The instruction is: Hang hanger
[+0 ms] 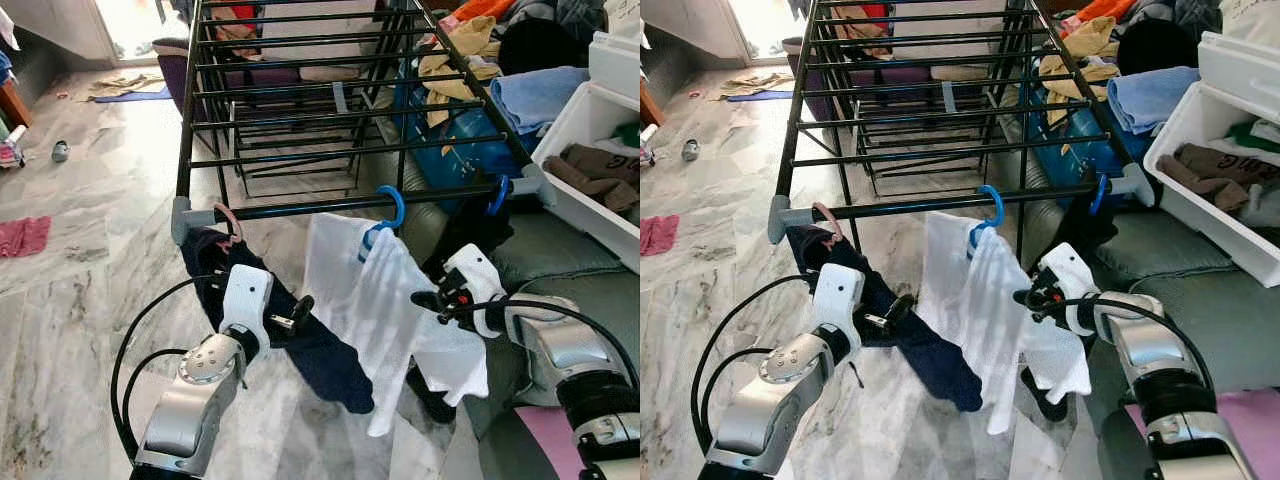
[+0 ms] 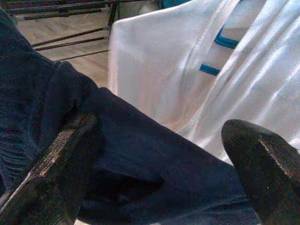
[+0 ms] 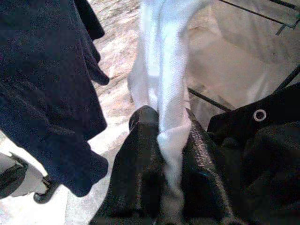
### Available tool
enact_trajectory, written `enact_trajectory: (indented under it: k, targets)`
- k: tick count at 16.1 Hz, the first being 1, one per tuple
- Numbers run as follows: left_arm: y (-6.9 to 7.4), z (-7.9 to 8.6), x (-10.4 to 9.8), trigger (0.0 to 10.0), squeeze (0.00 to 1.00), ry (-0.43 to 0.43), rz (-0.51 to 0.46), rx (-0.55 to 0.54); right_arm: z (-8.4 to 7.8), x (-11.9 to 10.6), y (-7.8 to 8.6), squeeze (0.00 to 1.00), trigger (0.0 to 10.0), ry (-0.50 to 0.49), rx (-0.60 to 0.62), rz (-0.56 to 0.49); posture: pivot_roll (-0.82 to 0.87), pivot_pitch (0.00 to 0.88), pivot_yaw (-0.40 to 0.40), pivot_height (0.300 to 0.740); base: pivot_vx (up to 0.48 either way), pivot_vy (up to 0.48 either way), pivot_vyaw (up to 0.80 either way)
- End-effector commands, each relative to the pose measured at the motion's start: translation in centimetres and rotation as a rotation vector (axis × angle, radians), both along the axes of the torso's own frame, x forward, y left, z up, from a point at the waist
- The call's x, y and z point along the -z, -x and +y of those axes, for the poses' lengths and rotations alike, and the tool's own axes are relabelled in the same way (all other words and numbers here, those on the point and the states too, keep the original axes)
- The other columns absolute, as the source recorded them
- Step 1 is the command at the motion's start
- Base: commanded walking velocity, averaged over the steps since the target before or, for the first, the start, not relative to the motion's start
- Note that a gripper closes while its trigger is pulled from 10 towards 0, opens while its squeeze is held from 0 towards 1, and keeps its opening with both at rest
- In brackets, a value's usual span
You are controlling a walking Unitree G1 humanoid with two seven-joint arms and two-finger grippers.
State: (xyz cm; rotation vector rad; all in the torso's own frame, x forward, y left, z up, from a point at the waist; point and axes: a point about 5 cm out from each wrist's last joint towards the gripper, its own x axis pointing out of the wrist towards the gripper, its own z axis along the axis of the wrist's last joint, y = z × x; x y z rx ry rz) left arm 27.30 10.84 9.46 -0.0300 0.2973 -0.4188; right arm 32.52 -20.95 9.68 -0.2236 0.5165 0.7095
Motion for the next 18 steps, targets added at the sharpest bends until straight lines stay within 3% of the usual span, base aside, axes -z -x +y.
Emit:
enact_trajectory:
  k: [1, 5, 6, 7, 8, 9, 16, 17, 18]
  targets:
    - [-0.1, -0.2, 0.1, 10.0, 0.0, -0.013, 0.007, 0.007, 0.1, -0.2, -0.2, 0.0, 0.0, -0.004, 0.003, -0.016, -0.06, 0.066, -0.006, 0.74, 0.0, 0.0, 0.0]
    - [-0.1, -0.3, 0.2, 10.0, 0.0, -0.018, 0.012, 0.019, 0.4, 0.1, -0.2, 0.0, 0.0, -0.006, -0.003, -0.02, -0.06, 0.06, -0.008, 0.74, 0.0, 0.0, 0.0]
    - [-0.1, -0.3, 0.2, 10.0, 0.0, -0.019, 0.012, 0.019, 0.5, 0.2, -0.2, 0.0, 2.2, 0.0, -0.001, -0.021, -0.06, 0.06, -0.009, 0.74, 0.0, 0.0, 0.0]
    - [-0.1, -0.3, 0.2, 10.0, 0.0, -0.019, 0.012, 0.019, 0.5, 0.2, -0.2, 0.0, 2.2, 0.0, -0.001, -0.021, -0.06, 0.06, -0.009, 0.74, 0.0, 0.0, 0.0]
    - [-0.1, -0.3, 0.2, 10.0, 0.0, -0.021, 0.013, 0.02, 0.5, 0.2, -0.3, 0.28, 10.0, -0.002, 0.018, -0.022, -0.06, 0.06, -0.009, 0.74, 0.0, 0.0, 0.0]
    - [0.0, -0.3, 0.3, 10.0, 0.0, -0.023, 0.014, 0.02, 0.5, 0.2, -0.3, 1.0, 10.0, -0.01, 0.029, -0.022, -0.06, 0.061, -0.008, 0.74, 0.0, 0.0, 0.0]
    - [-0.2, -0.4, 0.3, 10.0, 0.0, -0.026, 0.016, 0.025, -0.1, -1.6, -1.5, 1.0, 10.0, -0.022, 0.018, -0.075, -0.06, 0.064, -0.012, 0.74, 0.0, 0.0, 0.0]
    - [-0.1, -0.3, 0.3, 10.0, 0.0, -0.026, 0.018, 0.021, 0.0, -1.8, -1.6, 0.91, 10.0, -0.026, 0.0, -0.076, -0.06, 0.064, -0.012, 0.74, 0.0, 0.0, 0.0]
    - [-0.1, -0.3, 0.3, 10.0, 0.0, -0.026, 0.019, 0.019, 0.2, -2.1, -1.7, 0.48, 10.0, -0.033, -0.021, -0.078, -0.06, 0.065, -0.017, 0.74, 0.0, 0.0, 0.0]
